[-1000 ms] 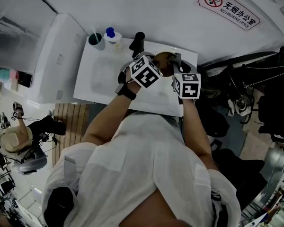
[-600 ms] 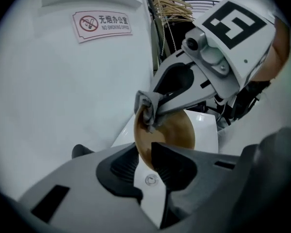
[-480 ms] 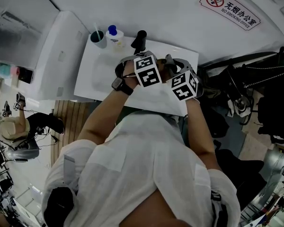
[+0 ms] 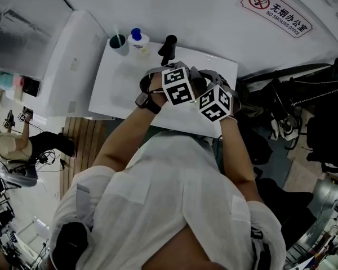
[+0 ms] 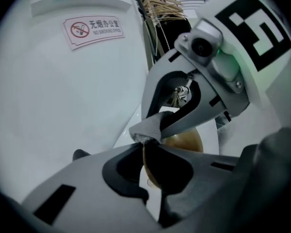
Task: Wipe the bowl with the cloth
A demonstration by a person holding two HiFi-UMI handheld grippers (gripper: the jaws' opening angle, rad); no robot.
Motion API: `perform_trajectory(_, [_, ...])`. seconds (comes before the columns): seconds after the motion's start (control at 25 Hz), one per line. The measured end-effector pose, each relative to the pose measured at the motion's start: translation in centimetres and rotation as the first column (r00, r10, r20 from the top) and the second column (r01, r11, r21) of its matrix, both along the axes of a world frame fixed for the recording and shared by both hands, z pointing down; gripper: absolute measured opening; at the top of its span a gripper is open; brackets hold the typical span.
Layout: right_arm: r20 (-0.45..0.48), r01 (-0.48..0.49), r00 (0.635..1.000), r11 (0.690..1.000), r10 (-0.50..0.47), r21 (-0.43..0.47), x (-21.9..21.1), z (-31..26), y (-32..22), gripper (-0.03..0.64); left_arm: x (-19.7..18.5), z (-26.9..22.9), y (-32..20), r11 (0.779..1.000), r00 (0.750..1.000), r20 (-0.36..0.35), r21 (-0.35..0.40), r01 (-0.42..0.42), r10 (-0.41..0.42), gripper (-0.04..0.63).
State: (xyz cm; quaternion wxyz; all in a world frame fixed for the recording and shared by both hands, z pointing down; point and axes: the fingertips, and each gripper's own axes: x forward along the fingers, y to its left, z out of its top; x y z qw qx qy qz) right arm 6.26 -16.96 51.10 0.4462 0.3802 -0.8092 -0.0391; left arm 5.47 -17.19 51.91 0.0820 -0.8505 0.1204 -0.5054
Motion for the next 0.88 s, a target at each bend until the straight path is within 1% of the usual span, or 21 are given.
perform_trajectory(0.12, [0.099,-0.098,0.990,0.995,0.098,-0.011,0.6,-0.1,-0.3,0.075,-0.2,-0.4,-0.6,0.998,0.997,-0.042,0.001,0.060,-0.060,0.020])
perform_trajectory(0.2, [0.143,-0.151,0.978,0.988,0.152,-0.017,1.1,-0.1,-0.5,0.076,-0.5,-0.5,-1.1,0.995,0.993,-0.068,0.004,0.095,-0.095,0.018])
perform_trajectory(0.32, [0.190,-0.195,0.962,0.981,0.195,-0.019,1.6,-0.1,-0.6,0.077,-0.6,-0.3,-1.6,0.989,0.983,-0.110,-0.015,0.147,-0.148,0.018])
perform_trajectory(0.4, [0.223,-0.213,0.951,0.977,0.213,-0.023,1.9,-0.1,-0.5,0.078,-0.6,0.1,-1.8,0.985,0.978,-0.119,-0.029,0.169,-0.171,0.018])
perform_trajectory(0.56, [0.304,-0.234,0.923,0.971,0.236,-0.046,2.3,0.2,-0.3,0.078,-0.4,0.9,-1.7,0.980,0.972,-0.127,-0.067,0.188,-0.196,0.018])
perform_trajectory(0.68, [0.362,-0.262,0.892,0.962,0.270,-0.074,3.0,0.3,-0.4,0.078,-0.1,1.5,-1.5,0.973,0.965,-0.149,-0.118,0.198,-0.215,0.018])
perform_trajectory(0.8, [0.388,-0.295,0.865,0.948,0.317,-0.118,3.8,0.8,-0.3,0.077,0.3,2.0,-1.0,0.966,0.962,-0.164,-0.177,0.188,-0.217,0.021])
perform_trajectory(0.88, [0.397,-0.313,0.850,0.938,0.346,-0.146,4.4,1.2,-0.3,0.077,0.7,2.4,-0.4,0.959,0.962,-0.174,-0.228,0.167,-0.209,0.038])
